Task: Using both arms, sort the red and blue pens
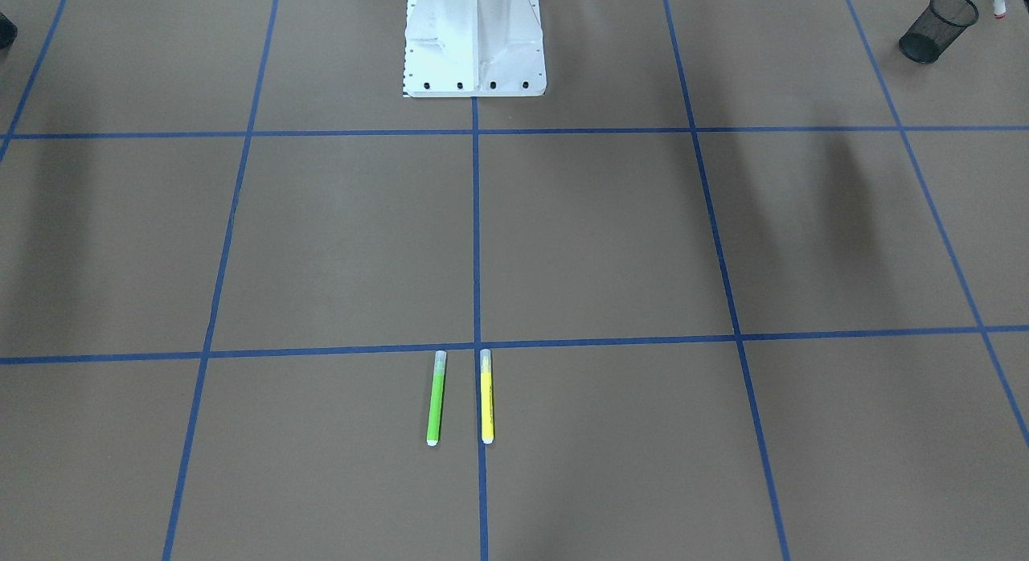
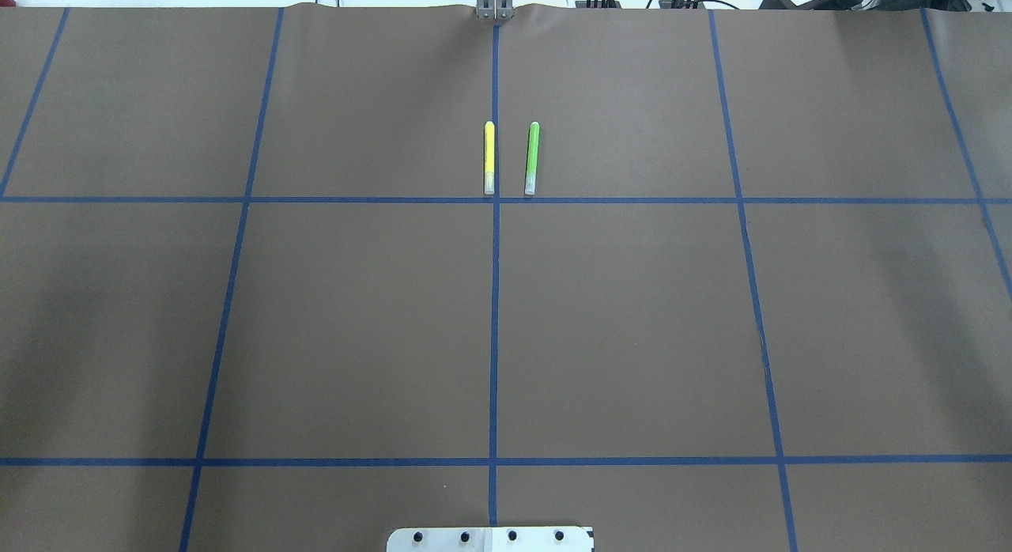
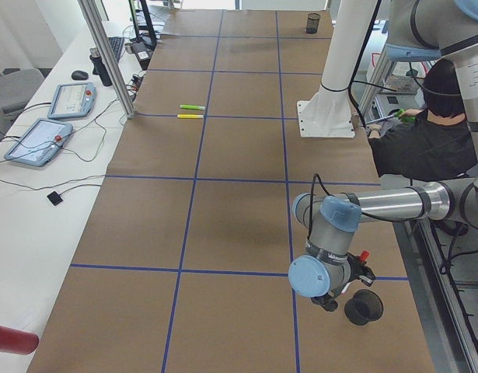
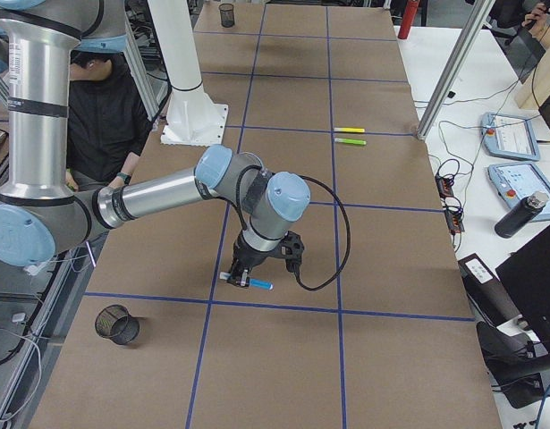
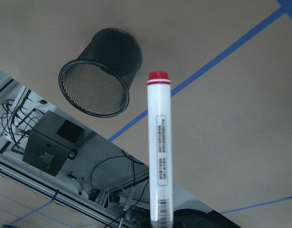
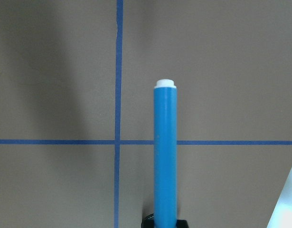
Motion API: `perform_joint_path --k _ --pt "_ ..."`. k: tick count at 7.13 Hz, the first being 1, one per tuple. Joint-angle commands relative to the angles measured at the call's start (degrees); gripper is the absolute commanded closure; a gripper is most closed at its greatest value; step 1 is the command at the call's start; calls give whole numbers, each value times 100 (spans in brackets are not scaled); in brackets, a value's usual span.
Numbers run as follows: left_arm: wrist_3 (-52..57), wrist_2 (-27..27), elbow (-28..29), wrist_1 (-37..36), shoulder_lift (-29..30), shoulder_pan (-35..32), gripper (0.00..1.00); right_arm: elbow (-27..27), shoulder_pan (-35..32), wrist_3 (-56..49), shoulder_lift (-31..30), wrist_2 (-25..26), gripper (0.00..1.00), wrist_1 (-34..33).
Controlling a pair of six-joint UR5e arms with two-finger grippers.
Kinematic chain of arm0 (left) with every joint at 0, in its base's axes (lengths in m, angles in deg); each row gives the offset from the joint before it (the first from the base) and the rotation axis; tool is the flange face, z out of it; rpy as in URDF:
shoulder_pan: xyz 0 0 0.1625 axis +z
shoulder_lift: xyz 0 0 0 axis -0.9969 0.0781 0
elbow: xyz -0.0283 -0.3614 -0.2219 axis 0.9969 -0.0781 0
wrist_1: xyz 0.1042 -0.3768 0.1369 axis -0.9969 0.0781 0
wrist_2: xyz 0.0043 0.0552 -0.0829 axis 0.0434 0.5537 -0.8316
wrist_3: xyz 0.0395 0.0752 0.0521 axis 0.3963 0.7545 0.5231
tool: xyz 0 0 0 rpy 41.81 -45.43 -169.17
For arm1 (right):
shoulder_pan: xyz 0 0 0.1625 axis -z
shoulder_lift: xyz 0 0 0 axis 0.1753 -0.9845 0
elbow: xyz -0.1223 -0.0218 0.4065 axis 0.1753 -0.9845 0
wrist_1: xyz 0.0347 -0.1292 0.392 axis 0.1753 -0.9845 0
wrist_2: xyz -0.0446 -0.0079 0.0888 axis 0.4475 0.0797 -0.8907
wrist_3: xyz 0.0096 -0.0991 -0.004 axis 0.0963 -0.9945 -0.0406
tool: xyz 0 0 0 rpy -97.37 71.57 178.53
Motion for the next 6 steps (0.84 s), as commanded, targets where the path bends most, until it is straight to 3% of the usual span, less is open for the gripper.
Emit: perform_joint_path --k 1,6 --pt "110 -6 504 -24 -140 -258 100 13 0 0 4 -33 100 7" --pt "172 -32 1507 37 -96 -338 100 4 0 0 65 -34 100 16"
